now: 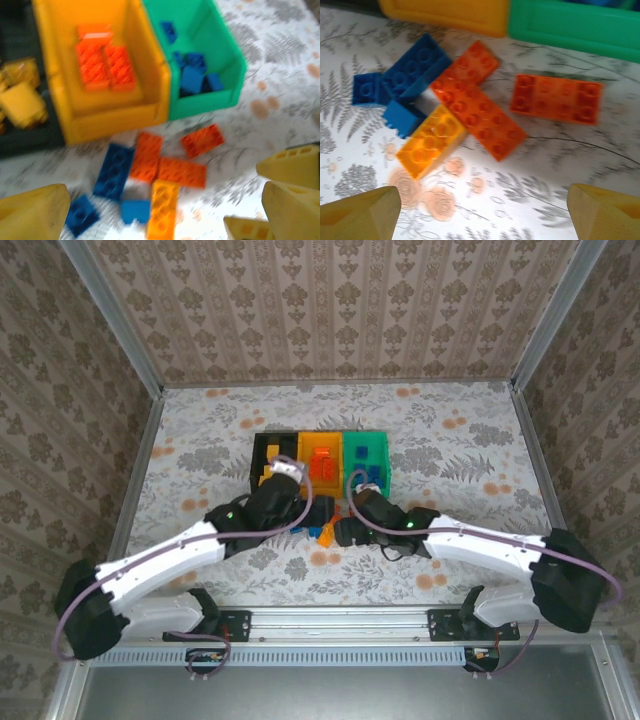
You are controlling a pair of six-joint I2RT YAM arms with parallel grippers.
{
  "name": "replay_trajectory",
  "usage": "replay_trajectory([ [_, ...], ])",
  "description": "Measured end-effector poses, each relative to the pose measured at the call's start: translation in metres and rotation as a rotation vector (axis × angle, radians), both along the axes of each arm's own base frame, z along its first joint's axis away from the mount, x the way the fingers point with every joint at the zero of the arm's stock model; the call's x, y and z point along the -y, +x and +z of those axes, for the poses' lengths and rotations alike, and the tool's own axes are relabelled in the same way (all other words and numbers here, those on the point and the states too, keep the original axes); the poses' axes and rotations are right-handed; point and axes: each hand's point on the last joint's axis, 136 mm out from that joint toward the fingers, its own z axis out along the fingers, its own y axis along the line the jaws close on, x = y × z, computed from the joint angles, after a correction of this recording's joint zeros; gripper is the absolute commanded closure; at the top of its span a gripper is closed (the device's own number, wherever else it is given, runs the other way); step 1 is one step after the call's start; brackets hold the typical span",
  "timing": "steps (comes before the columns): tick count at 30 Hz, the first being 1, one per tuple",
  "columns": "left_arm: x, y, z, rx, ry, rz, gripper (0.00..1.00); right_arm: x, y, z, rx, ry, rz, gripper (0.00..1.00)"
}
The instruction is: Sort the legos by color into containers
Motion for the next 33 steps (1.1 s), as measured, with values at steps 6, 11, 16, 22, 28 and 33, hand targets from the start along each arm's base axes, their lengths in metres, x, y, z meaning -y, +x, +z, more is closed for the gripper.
replay_trajectory([
  [6, -0.054, -0.024, -0.011, 0.008, -0.040, 0.108, 0.00, -0.040, -0.003, -0.012, -0.032, -0.011, 0.028, 0.15],
  [11, -0.075, -0.031, -0.013, 0.014, -0.053, 0.161, 0.00, -0.053, -0.006, -0.029, -0.045, -0.071, -0.013, 0.11],
  [16, -0.083, -0.031, -0.013, 0.024, -0.040, 0.183, 0.00, -0.060, -0.003, -0.039, -0.027, -0.132, -0.073, 0.10],
  [22, -0.085, -0.031, -0.013, 0.025, -0.033, 0.189, 0.00, -0.059, 0.008, -0.045, 0.005, -0.188, -0.152, 0.14],
  [28, -0.091, -0.032, -0.018, 0.027, -0.016, 0.201, 0.00, -0.048, 0.010, -0.058, 0.007, -0.255, -0.196, 0.19],
  [33, -0.092, -0.032, -0.017, 0.028, -0.019, 0.201, 0.00, -0.036, 0.009, -0.062, 0.013, -0.276, -0.234, 0.26],
])
